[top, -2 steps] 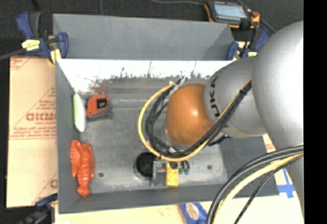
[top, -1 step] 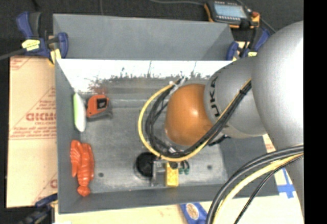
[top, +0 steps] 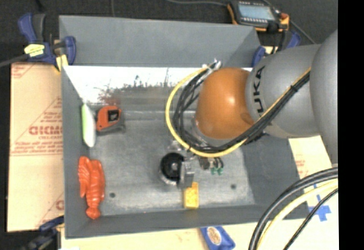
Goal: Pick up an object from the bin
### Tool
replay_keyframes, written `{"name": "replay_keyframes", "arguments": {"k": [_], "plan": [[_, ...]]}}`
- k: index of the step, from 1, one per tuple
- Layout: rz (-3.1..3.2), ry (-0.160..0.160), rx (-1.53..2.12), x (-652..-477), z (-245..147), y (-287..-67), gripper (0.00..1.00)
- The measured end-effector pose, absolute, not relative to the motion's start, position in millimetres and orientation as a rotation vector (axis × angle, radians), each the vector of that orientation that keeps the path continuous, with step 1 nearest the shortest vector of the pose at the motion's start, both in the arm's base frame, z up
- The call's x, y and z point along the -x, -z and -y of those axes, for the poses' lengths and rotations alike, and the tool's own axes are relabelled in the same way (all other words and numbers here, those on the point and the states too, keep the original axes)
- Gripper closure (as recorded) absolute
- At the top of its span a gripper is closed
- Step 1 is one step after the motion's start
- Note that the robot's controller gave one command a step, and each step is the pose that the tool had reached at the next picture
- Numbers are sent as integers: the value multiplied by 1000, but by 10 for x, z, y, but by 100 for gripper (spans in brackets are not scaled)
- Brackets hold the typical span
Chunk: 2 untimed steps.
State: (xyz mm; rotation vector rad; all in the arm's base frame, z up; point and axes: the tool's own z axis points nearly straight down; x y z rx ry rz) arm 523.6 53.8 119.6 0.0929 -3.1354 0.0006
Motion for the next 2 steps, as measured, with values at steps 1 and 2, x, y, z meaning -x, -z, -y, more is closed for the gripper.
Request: {"name": "replay_keyframes", "arguments": {"k": [1, 2], "plan": [[3159, 0, -79, -5358, -286, -1369, 100], [3128, -2, -58, -5295, -301, -1422, 100]]}}
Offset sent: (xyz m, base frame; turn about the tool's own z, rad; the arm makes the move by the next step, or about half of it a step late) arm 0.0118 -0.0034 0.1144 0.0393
